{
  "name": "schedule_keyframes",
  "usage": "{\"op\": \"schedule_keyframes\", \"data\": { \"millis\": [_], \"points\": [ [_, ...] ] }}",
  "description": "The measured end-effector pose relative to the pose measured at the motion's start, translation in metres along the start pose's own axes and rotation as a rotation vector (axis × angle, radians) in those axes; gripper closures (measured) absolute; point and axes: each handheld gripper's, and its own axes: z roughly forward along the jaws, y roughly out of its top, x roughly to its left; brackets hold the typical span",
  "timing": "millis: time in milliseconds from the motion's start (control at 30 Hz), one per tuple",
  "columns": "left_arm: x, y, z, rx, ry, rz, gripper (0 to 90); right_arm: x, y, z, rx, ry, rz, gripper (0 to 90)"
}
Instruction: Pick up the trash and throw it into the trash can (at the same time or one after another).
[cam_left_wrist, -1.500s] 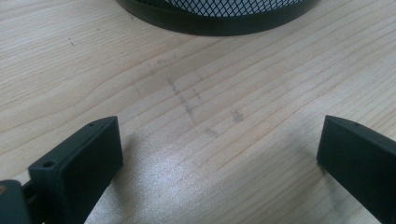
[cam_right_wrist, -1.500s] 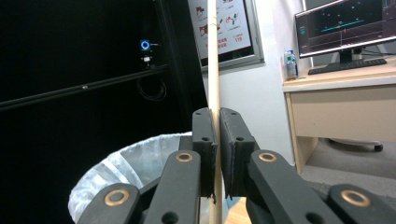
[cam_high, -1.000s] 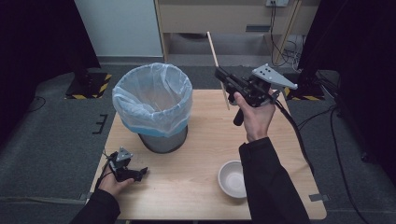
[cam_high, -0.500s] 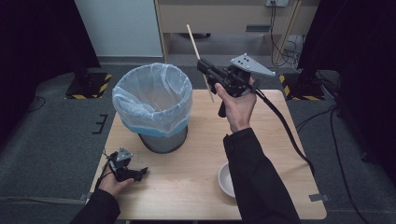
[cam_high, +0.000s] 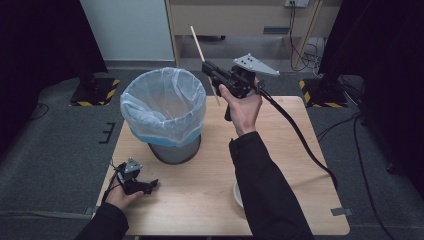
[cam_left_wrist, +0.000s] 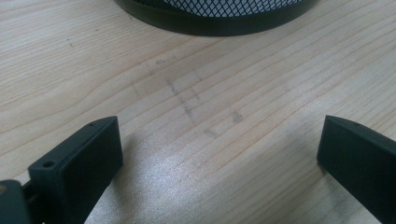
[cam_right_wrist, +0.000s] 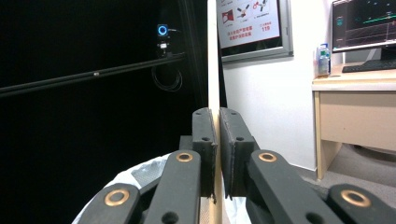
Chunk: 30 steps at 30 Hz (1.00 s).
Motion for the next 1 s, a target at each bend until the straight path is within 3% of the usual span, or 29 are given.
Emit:
{"op": "schedule_keyframes", "data": {
  "millis": [500, 700, 1000],
  "points": [
    [0.0, 0.0, 0.0, 0.001, -0.002, 0.002, 0.0, 0.018, 0.004, 0.036, 0.006, 0.061, -0.002, 85.8],
    [0.0, 0.0, 0.0, 0.002, -0.002, 0.003, 0.0, 0.024, 0.002, 0.051, 0.01, 0.065, -0.001, 85.8],
    [0.0, 0.0, 0.0, 0.003, -0.003, 0.003, 0.0, 0.028, -0.011, 0.072, 0.057, 0.044, -0.019, 85.7]
  ]
}}
